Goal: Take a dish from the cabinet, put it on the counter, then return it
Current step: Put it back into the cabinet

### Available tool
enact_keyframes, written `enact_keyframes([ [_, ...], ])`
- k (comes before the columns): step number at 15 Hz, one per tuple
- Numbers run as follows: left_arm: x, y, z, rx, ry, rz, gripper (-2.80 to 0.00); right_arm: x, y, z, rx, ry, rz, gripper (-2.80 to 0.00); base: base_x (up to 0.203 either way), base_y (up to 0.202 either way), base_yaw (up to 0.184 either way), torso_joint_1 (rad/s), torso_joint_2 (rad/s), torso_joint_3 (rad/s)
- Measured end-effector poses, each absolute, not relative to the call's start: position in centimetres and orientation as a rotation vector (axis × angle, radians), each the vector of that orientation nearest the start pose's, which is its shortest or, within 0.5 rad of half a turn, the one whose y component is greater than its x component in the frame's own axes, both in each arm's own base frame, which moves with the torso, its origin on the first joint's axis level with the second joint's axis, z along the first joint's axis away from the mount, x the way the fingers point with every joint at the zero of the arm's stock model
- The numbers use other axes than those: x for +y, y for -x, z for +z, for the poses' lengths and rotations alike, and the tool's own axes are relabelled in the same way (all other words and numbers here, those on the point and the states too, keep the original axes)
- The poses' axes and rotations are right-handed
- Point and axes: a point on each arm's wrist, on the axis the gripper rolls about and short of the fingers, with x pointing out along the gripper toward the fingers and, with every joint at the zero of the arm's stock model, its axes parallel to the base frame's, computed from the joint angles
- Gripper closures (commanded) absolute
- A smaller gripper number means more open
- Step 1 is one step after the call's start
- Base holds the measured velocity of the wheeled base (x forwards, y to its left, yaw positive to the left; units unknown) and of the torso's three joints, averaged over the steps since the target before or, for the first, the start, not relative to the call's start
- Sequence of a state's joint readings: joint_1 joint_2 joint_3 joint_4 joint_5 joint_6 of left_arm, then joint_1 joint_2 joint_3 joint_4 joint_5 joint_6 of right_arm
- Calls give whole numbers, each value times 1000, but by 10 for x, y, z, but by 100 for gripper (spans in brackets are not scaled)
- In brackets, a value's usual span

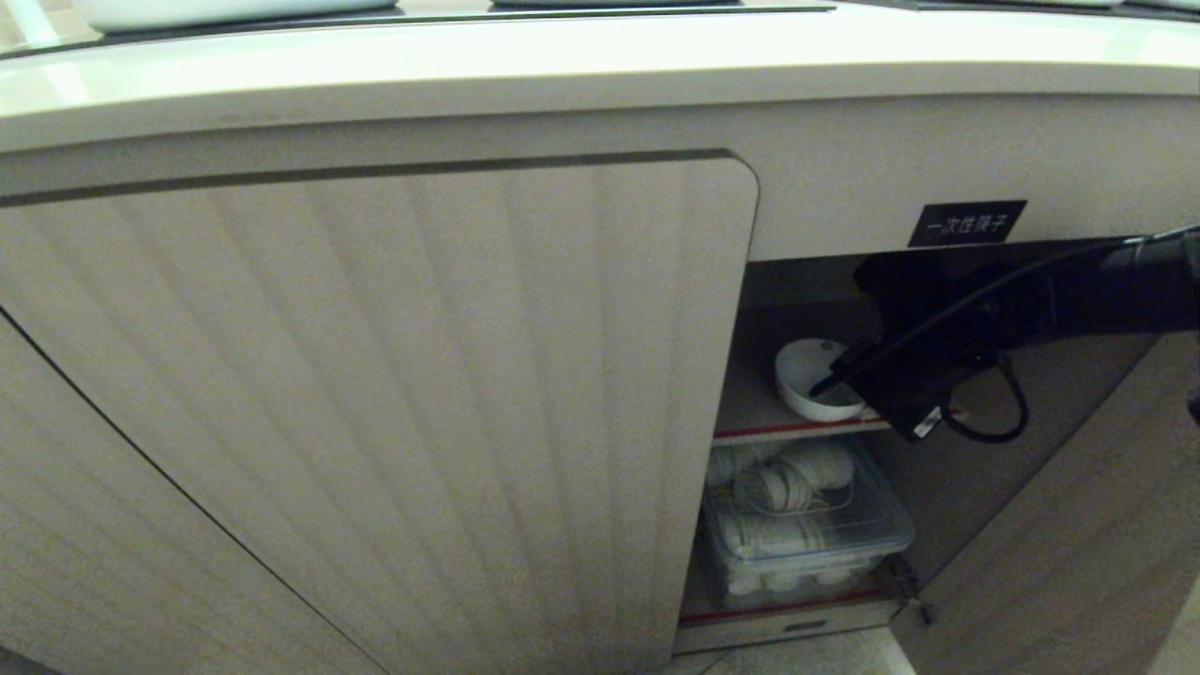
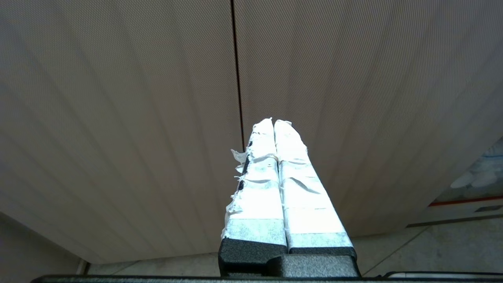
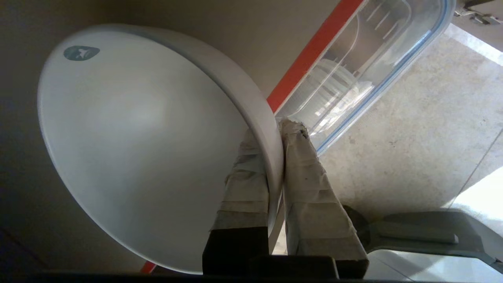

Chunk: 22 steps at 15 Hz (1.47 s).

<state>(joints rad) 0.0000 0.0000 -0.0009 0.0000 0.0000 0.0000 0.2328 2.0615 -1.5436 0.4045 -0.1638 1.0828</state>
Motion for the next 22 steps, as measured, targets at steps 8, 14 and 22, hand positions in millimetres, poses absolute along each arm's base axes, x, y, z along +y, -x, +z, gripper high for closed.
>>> enact_keyframes([
  [8,0,23,76,0,0,0,0,89,-391,160,817,-833,-433,0,0,0,0,0,0,0],
  [14,0,23,76,0,0,0,0,89,-396,158,784,-849,-433,0,0,0,0,0,0,0],
  [22,0,23,76,0,0,0,0,91,-399,155,775,-852,-426,0,0,0,0,0,0,0],
])
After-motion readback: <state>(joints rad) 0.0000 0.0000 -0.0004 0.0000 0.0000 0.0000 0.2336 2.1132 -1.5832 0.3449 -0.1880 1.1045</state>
